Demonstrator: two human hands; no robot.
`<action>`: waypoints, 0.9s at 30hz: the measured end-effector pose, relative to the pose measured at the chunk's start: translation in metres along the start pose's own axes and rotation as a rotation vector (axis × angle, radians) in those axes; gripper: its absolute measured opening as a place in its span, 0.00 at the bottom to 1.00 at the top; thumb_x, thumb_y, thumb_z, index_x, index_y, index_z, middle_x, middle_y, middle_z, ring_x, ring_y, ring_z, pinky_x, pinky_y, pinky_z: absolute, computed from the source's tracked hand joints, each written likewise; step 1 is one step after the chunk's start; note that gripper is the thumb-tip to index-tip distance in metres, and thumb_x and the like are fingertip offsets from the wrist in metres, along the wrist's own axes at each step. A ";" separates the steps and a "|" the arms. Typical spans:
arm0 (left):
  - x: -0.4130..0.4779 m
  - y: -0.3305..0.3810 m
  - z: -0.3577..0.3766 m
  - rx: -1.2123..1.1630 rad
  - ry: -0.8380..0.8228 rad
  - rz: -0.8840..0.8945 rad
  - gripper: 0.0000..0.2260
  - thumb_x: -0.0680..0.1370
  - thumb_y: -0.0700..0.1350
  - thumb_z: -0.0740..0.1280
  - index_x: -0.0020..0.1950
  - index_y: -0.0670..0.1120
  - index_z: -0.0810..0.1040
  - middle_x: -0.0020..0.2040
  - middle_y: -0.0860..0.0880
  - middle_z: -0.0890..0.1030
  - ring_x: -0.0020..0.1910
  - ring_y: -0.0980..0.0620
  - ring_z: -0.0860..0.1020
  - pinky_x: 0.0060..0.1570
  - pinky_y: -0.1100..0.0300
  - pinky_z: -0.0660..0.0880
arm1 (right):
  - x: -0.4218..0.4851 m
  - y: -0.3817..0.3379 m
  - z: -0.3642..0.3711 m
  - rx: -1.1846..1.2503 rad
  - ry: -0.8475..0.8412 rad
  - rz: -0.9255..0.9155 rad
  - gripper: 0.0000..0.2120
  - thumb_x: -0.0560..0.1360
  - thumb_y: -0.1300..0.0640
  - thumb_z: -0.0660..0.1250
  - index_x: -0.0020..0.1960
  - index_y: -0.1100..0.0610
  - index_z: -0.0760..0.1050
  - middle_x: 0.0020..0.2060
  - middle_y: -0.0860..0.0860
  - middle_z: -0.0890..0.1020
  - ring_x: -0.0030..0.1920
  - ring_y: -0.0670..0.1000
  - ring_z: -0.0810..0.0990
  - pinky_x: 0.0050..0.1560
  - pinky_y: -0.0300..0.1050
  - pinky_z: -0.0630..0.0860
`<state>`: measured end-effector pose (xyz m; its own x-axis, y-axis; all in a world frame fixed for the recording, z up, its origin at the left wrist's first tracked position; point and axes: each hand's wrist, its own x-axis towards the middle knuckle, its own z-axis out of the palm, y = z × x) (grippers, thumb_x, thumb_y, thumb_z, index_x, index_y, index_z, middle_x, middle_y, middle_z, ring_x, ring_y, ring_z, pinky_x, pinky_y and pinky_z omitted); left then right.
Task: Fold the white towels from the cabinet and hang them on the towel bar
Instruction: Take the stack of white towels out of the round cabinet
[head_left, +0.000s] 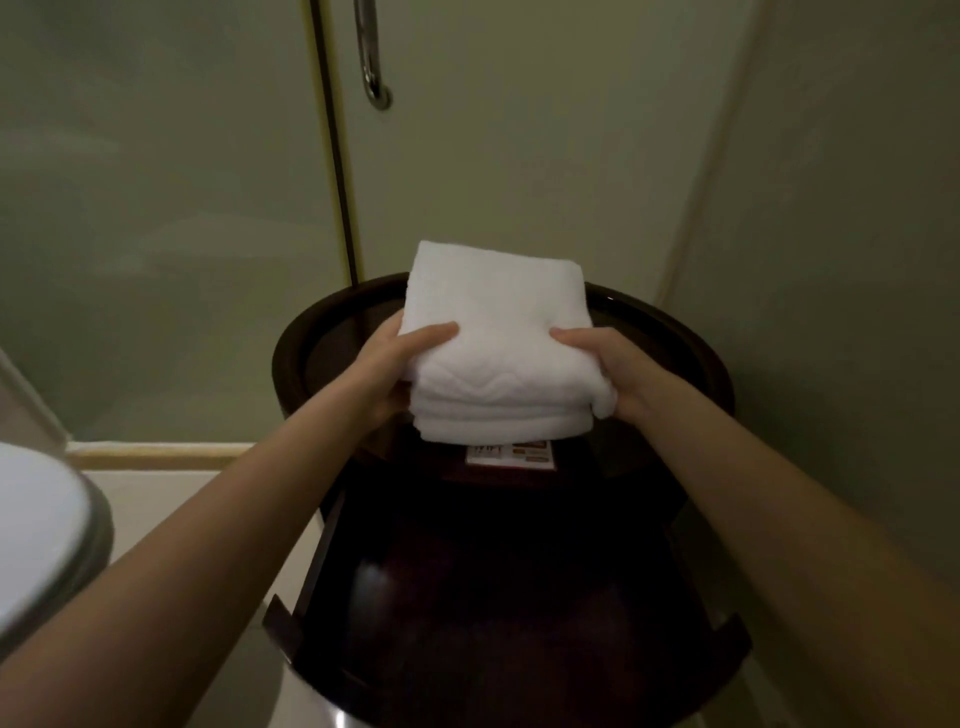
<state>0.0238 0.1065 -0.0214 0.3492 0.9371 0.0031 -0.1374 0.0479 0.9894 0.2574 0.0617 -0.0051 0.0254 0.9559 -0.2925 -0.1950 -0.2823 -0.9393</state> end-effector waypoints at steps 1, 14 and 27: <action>0.003 -0.006 -0.001 -0.001 -0.001 -0.027 0.24 0.69 0.51 0.74 0.64 0.50 0.75 0.56 0.47 0.82 0.55 0.46 0.81 0.54 0.47 0.78 | 0.004 0.004 -0.002 -0.015 0.015 0.018 0.13 0.74 0.55 0.66 0.56 0.60 0.77 0.46 0.56 0.84 0.46 0.54 0.82 0.48 0.46 0.78; 0.015 -0.027 -0.006 0.115 0.106 -0.103 0.25 0.62 0.64 0.74 0.56 0.57 0.80 0.51 0.54 0.84 0.50 0.51 0.83 0.47 0.52 0.79 | 0.024 0.017 -0.013 -0.138 0.111 0.144 0.28 0.69 0.45 0.73 0.65 0.56 0.74 0.57 0.57 0.81 0.56 0.59 0.79 0.59 0.54 0.76; -0.049 -0.044 -0.034 1.154 0.128 0.375 0.19 0.80 0.54 0.53 0.37 0.48 0.77 0.40 0.48 0.79 0.41 0.51 0.77 0.41 0.53 0.73 | -0.027 0.024 -0.010 -0.765 0.580 -0.168 0.33 0.76 0.39 0.61 0.75 0.49 0.57 0.73 0.56 0.63 0.69 0.59 0.66 0.65 0.58 0.69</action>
<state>-0.0188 0.0698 -0.0696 0.3618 0.8572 0.3665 0.7167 -0.5071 0.4787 0.2615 0.0278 -0.0216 0.5139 0.8578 0.0053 0.5393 -0.3182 -0.7797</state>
